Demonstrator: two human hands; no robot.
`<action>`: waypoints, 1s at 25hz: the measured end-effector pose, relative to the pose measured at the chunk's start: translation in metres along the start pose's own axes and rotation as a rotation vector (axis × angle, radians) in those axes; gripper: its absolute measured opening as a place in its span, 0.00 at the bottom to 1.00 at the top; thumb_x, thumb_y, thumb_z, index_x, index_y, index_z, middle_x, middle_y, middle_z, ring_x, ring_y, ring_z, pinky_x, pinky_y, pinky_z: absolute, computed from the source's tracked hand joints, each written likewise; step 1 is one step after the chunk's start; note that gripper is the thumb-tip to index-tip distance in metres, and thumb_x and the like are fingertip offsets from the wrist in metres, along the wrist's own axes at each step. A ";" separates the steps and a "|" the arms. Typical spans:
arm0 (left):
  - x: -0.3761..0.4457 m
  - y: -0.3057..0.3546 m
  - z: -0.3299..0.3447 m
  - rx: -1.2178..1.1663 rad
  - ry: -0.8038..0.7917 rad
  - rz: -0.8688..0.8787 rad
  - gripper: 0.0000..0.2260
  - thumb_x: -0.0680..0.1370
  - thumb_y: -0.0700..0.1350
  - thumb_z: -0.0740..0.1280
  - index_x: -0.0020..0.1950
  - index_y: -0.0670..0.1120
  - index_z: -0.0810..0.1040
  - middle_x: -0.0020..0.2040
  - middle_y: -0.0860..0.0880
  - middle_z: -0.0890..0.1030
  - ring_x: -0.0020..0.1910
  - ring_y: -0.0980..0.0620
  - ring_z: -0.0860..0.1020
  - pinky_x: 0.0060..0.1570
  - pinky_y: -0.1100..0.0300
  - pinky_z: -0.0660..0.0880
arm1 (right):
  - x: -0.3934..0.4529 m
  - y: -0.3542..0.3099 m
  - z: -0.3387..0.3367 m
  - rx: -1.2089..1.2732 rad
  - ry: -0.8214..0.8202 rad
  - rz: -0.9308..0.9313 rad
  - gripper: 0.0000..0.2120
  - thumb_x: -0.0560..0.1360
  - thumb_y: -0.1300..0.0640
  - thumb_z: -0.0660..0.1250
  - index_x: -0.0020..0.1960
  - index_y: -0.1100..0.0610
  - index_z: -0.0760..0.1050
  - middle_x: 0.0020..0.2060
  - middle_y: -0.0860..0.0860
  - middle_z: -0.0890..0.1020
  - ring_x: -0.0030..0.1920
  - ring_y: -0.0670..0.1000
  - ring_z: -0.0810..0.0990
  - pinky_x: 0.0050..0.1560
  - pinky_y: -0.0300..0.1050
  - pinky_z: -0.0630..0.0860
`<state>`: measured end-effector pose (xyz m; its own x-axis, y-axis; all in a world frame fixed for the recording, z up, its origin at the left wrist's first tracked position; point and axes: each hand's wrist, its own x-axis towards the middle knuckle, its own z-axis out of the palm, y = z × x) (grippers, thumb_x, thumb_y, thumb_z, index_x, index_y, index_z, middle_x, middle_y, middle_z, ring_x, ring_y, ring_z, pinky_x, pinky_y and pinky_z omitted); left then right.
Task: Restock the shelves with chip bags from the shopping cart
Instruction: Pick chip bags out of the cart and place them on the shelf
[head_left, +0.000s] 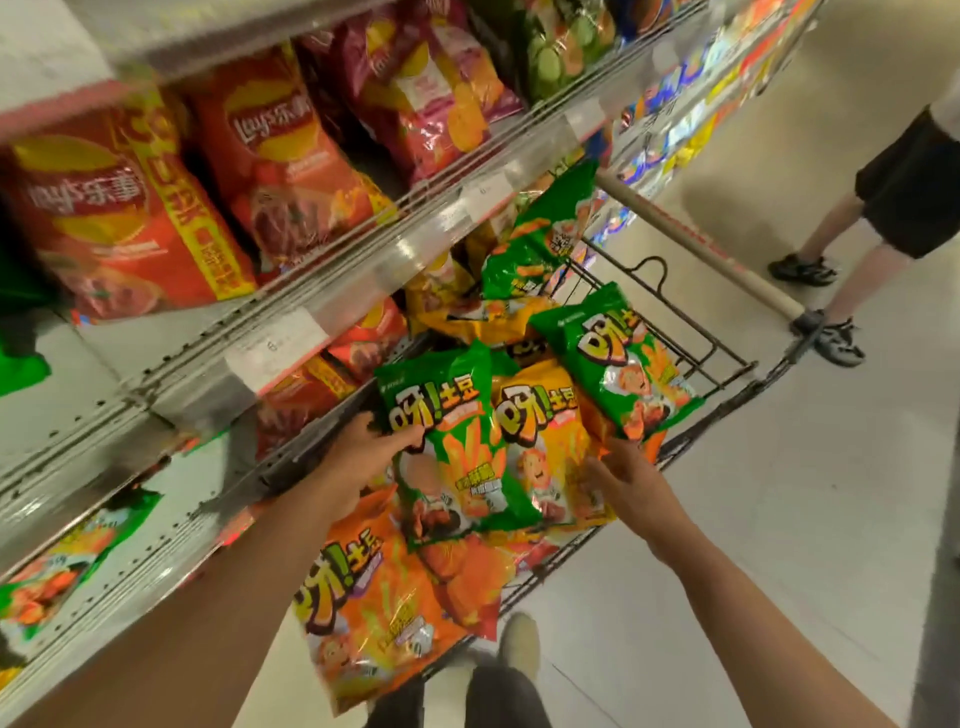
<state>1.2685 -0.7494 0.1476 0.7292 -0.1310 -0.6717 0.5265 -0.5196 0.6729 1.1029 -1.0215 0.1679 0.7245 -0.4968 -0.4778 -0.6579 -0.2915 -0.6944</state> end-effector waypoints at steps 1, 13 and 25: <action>0.004 0.002 0.004 0.000 0.013 -0.021 0.17 0.74 0.57 0.76 0.58 0.53 0.77 0.51 0.62 0.77 0.50 0.54 0.76 0.45 0.58 0.70 | 0.013 0.005 0.000 -0.001 -0.035 0.025 0.22 0.81 0.46 0.66 0.71 0.52 0.70 0.59 0.51 0.81 0.56 0.53 0.81 0.60 0.53 0.78; -0.048 0.044 0.040 -0.297 0.200 0.098 0.30 0.62 0.64 0.78 0.60 0.57 0.76 0.55 0.51 0.85 0.46 0.53 0.85 0.40 0.56 0.80 | 0.051 0.013 -0.019 0.308 -0.405 0.025 0.17 0.73 0.50 0.77 0.59 0.48 0.77 0.48 0.45 0.88 0.49 0.50 0.87 0.54 0.55 0.84; -0.155 0.019 0.037 -0.482 0.548 0.244 0.10 0.77 0.50 0.73 0.55 0.48 0.83 0.31 0.58 0.83 0.28 0.61 0.80 0.28 0.67 0.74 | 0.026 -0.005 -0.045 0.270 -0.391 -0.319 0.20 0.74 0.51 0.76 0.63 0.45 0.75 0.52 0.42 0.84 0.52 0.42 0.84 0.48 0.39 0.81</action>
<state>1.1489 -0.7699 0.2531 0.8952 0.3075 -0.3225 0.3641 -0.0874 0.9273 1.1155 -1.0694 0.1831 0.9347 -0.0637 -0.3496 -0.3552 -0.1329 -0.9253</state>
